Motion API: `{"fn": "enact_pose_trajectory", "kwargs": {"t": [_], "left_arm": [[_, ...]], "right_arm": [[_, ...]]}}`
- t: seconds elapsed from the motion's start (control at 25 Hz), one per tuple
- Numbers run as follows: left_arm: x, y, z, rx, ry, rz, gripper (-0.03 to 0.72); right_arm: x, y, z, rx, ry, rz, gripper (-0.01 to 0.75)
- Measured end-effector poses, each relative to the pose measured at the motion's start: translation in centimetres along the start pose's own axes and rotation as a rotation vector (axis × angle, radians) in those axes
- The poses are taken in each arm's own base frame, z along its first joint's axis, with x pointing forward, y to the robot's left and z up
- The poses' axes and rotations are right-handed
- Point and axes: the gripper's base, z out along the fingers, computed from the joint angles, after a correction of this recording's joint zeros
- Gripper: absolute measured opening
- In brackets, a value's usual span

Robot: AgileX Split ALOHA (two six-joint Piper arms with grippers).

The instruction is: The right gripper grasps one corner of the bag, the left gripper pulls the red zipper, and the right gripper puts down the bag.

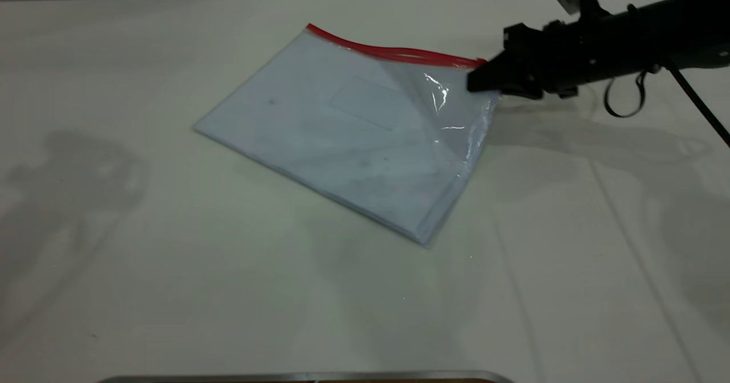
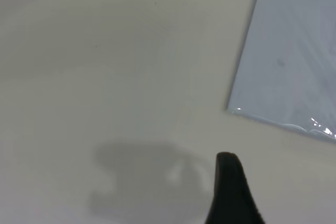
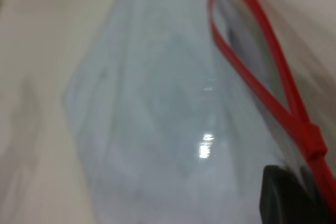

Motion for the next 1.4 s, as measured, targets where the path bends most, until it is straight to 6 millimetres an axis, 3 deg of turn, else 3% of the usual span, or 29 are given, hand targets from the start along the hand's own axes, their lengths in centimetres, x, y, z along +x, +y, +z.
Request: {"fn": "enact_pose_trajectory", "kwargs": {"t": [0.16, 0.32, 0.44, 0.52, 0.64, 0.92, 1.16, 1.4], "left_arm": [[0.0, 0.0, 0.0, 0.000, -0.001, 0.000, 0.552], [0.0, 0.0, 0.3, 0.011, 0.003, -0.016, 0.552], [0.1, -0.4, 1.6, 0.041, 0.027, -0.021, 0.552], [-0.1, -1.1, 3.2, 0.074, 0.055, 0.012, 0.552], [-0.9, -2.1, 5.6, 0.124, 0.076, 0.082, 0.552], [-3.2, -4.3, 11.3, 0.318, 0.109, 0.298, 0.552], [-4.4, -6.2, 15.0, 0.614, 0.093, 0.440, 0.552], [-4.8, -6.8, 17.4, 0.760, 0.055, 0.477, 0.547]], "right_arm": [[-1.7, 3.3, 2.4, -0.068, 0.064, -0.154, 0.033], [-3.2, 9.3, 6.1, -0.110, 0.246, -0.388, 0.033], [-2.7, 13.4, 7.6, -0.163, 0.427, -0.570, 0.033], [-2.3, 14.9, 7.6, -0.218, 0.545, -0.641, 0.033], [-3.1, 15.1, 6.8, -0.228, 0.601, -0.669, 0.033], [-6.4, 15.4, 6.7, -0.131, 0.477, -0.754, 0.033], [-6.4, 15.9, 6.8, -0.162, 0.473, -0.809, 0.033], [-5.8, 17.0, 6.5, -0.297, 0.487, -0.814, 0.033]]}}
